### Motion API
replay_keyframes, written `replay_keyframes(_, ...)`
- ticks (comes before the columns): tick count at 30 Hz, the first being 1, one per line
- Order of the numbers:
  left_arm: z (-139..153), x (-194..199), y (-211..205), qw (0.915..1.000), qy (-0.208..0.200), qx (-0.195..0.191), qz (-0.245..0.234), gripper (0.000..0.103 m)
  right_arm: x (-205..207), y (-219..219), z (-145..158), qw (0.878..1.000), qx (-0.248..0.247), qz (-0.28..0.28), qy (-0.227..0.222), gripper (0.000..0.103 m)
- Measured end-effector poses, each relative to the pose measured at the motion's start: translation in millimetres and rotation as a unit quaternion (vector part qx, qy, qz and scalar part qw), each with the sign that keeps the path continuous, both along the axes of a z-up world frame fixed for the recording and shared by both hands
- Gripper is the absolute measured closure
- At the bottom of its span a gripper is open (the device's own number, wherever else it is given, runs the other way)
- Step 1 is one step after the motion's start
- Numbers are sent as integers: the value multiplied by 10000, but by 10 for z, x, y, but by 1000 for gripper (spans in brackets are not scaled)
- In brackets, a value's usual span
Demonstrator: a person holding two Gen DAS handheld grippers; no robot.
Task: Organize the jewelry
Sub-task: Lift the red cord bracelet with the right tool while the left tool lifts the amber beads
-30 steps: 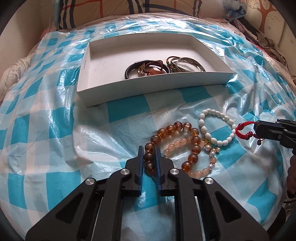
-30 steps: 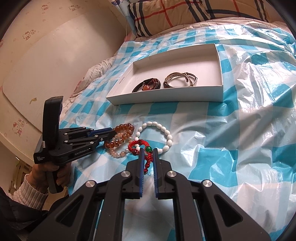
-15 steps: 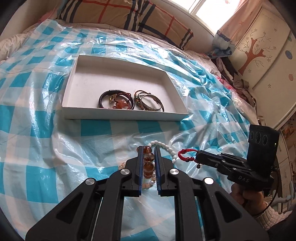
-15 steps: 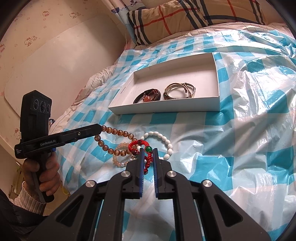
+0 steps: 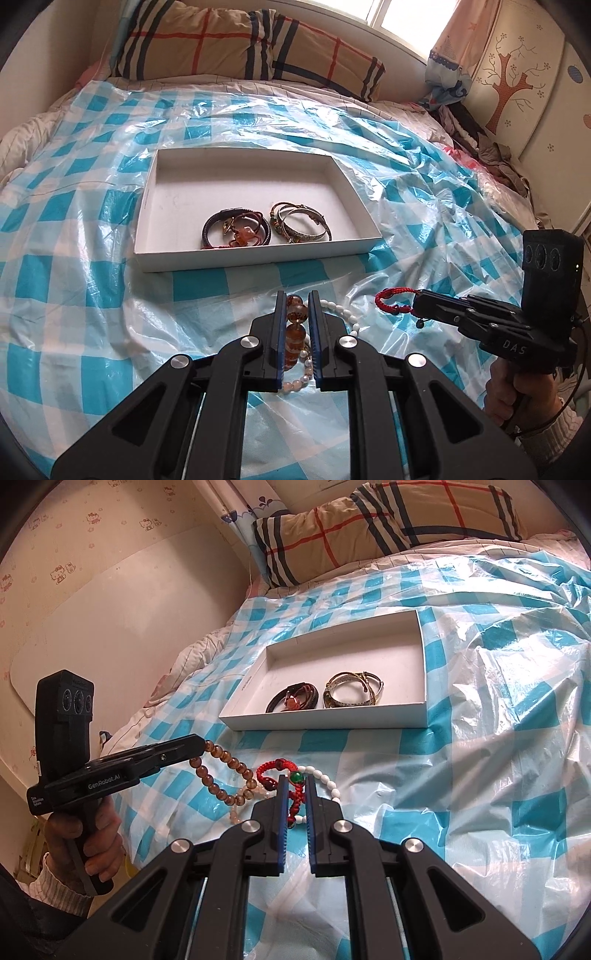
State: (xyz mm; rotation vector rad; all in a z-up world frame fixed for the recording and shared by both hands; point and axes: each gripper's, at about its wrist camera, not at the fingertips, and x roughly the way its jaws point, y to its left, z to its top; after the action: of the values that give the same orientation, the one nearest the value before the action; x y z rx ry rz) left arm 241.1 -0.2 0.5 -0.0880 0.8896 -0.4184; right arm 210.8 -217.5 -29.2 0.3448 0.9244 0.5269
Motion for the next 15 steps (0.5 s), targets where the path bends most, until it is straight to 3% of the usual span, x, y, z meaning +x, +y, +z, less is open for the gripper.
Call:
replay_keyframes(7,180,-69,-105,9991,-309,305,-15,92,-17,-15,111,9999,9,-24,-109,93)
replay_keyframes(15,195,-84,-158,9981,-414,460,-18,92,0,5,98,9999,27,-31,-112,93)
